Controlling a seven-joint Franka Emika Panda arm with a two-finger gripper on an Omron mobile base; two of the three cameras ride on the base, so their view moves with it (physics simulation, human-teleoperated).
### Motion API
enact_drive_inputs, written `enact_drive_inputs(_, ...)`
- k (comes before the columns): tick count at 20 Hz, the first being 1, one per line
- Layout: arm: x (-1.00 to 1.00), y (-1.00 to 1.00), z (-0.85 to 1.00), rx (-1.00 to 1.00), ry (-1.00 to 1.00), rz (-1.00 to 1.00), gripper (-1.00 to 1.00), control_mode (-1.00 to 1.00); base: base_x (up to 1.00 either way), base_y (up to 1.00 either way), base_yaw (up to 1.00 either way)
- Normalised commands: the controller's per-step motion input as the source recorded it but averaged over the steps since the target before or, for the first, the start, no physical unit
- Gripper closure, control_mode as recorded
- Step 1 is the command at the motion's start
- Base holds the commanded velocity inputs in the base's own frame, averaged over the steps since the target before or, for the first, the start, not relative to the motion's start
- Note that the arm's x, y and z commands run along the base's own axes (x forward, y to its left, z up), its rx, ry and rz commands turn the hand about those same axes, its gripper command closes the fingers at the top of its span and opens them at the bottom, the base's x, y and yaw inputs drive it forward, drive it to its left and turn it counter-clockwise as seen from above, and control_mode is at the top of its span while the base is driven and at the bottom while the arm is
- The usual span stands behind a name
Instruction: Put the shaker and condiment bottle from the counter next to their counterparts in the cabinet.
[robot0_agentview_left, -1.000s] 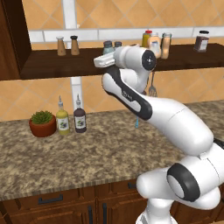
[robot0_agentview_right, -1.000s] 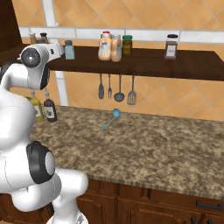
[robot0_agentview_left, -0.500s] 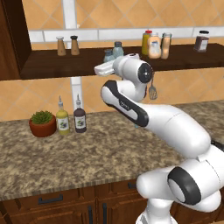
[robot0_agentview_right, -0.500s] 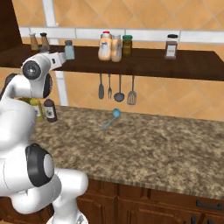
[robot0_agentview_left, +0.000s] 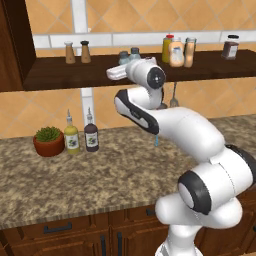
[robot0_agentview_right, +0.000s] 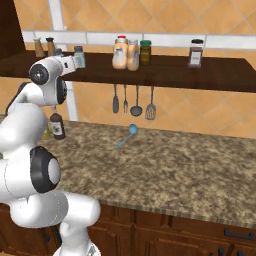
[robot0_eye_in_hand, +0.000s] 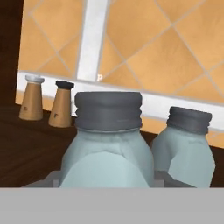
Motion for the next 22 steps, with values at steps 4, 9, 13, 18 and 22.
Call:
enact_drive_inputs(4,0.41,0.00,-0.07,0.00,0.00,-0.10,1.00,-1.00,0.00,0.00,0.00)
enact_drive_inputs(9,0.40,0.00,-0.15,0.00,0.00,-0.10,1.00,-1.00,0.00,0.00,0.00)
enact_drive_inputs(13,0.43,0.00,-0.22,0.00,0.00,-0.07,1.00,-1.00,0.00,0.00,0.00)
enact_drive_inputs(18,0.25,0.08,-0.28,0.00,0.00,-0.07,1.00,-1.00,0.00,0.00,0.00)
enact_drive_inputs(22,0.15,0.17,-0.33,0.00,0.00,-0.08,-1.00,-1.00,0.00,0.00,0.00)
